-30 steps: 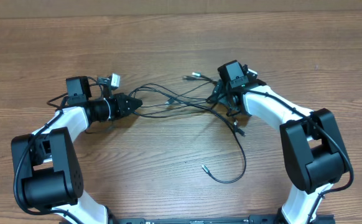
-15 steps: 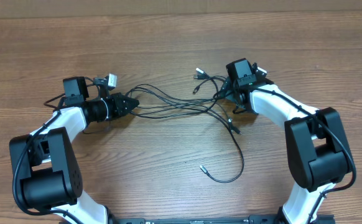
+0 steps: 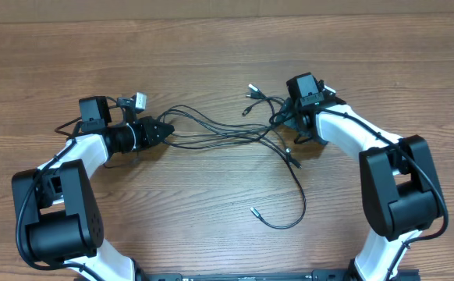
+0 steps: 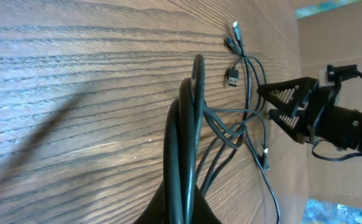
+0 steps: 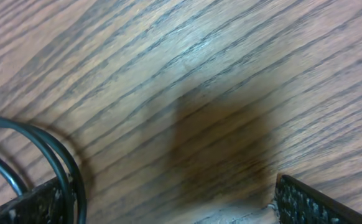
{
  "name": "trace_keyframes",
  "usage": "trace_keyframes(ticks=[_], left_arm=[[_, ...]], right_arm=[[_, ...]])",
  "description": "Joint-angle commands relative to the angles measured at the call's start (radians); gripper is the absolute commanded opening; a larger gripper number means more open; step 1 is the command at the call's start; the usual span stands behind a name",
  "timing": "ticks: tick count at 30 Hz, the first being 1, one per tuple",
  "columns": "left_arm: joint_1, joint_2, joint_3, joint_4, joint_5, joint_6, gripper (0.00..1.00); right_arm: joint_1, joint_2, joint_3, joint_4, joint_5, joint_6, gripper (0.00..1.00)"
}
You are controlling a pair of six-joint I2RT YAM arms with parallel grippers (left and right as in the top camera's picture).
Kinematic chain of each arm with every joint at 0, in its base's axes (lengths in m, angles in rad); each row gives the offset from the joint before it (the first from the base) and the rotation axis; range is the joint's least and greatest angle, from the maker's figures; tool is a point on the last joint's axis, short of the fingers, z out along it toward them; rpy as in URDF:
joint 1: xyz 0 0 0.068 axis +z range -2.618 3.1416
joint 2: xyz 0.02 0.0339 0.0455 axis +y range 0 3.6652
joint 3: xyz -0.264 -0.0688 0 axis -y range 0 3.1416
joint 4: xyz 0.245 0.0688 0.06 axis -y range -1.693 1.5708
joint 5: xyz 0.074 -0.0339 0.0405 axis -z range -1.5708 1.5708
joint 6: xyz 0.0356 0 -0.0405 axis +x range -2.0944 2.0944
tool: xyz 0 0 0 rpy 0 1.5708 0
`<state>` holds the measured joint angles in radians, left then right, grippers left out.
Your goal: Untangle cables
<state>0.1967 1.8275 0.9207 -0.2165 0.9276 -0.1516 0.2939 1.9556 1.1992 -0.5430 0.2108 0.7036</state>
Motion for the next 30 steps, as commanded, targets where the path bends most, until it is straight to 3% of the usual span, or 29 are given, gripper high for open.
trace_keyframes(ticks=[1, 2, 5, 15, 30], left_arm=[[0.006, 0.003, -0.006, 0.0, -0.044, -0.003, 0.29], [0.006, 0.003, -0.006, 0.0, -0.047, -0.003, 0.47], [0.006, 0.003, -0.006, 0.0, -0.047, -0.003, 0.69], [0.005, 0.003, -0.006, 0.008, -0.048, -0.003, 1.0], [-0.009, -0.023, 0.015, -0.045, -0.228, -0.027, 1.0]], right_arm=[[-0.007, 0.061, -0.022, -0.004, -0.2, -0.044, 1.0], [-0.007, 0.061, -0.022, -0.005, -0.214, -0.055, 1.0], [-0.007, 0.061, -0.022, -0.006, -0.214, -0.055, 1.0], [-0.007, 0.061, -0.022, -0.007, -0.214, -0.055, 1.0], [-0.007, 0.065, -0.022, -0.008, -0.213, -0.055, 1.0]])
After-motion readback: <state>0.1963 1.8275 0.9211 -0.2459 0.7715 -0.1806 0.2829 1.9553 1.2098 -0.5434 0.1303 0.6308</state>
